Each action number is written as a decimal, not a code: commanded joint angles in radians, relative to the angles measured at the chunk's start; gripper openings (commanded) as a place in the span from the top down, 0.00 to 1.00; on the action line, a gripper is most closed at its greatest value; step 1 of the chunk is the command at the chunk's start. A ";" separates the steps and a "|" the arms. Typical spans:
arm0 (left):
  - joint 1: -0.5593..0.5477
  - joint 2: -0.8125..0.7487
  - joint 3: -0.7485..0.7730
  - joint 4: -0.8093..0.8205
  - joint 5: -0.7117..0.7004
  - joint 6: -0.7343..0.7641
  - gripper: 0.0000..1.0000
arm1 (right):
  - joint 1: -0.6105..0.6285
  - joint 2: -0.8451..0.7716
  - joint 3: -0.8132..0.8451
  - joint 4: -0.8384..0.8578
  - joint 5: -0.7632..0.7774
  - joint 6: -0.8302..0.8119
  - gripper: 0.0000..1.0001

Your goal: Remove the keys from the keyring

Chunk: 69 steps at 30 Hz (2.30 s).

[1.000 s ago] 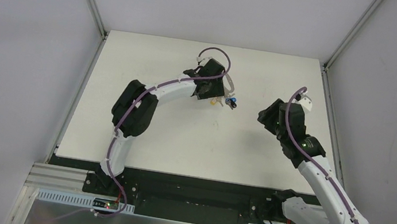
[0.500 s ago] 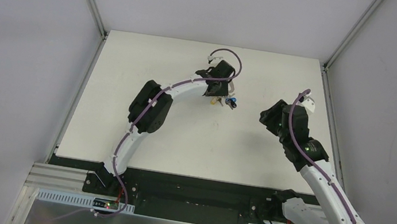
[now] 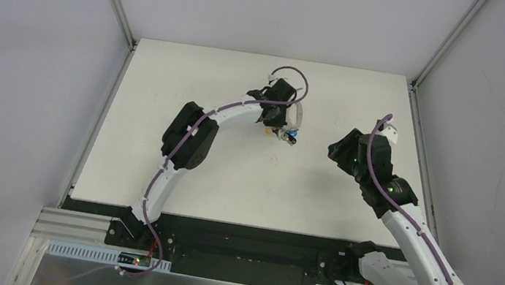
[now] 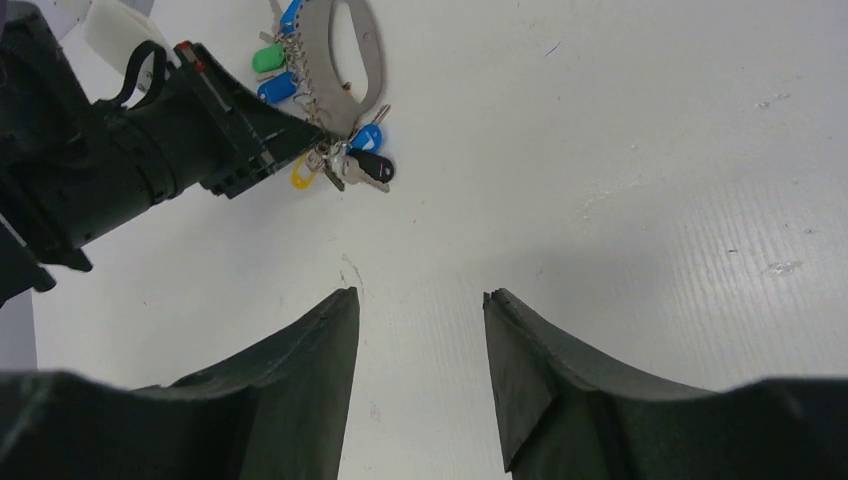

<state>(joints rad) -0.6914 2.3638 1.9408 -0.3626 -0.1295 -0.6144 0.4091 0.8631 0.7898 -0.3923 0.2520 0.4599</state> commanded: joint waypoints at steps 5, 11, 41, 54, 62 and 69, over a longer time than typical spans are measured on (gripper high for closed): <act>-0.003 -0.358 -0.464 -0.050 0.242 0.150 1.00 | -0.005 0.019 0.008 -0.022 -0.077 0.016 0.44; -0.005 -0.580 -0.721 0.078 0.361 0.143 1.00 | -0.005 0.067 -0.038 0.022 -0.227 0.062 0.33; -0.004 -0.700 -0.810 0.252 0.519 0.042 1.00 | 0.074 0.525 -0.168 0.550 -0.495 0.702 0.26; -0.005 -0.806 -0.935 0.299 0.538 0.070 0.83 | 0.083 0.614 -0.072 0.617 -0.473 0.603 1.00; -0.005 -1.115 -1.100 0.303 0.455 0.189 0.26 | 0.127 0.454 0.069 0.281 -0.337 0.315 1.00; -0.010 -1.215 -1.096 0.304 0.391 0.277 0.23 | 0.269 0.359 0.232 0.079 -0.115 0.079 1.00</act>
<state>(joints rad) -0.6884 1.1736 0.8379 -0.0719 0.3252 -0.4210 0.5976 1.2915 0.9024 -0.1932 -0.0196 0.7307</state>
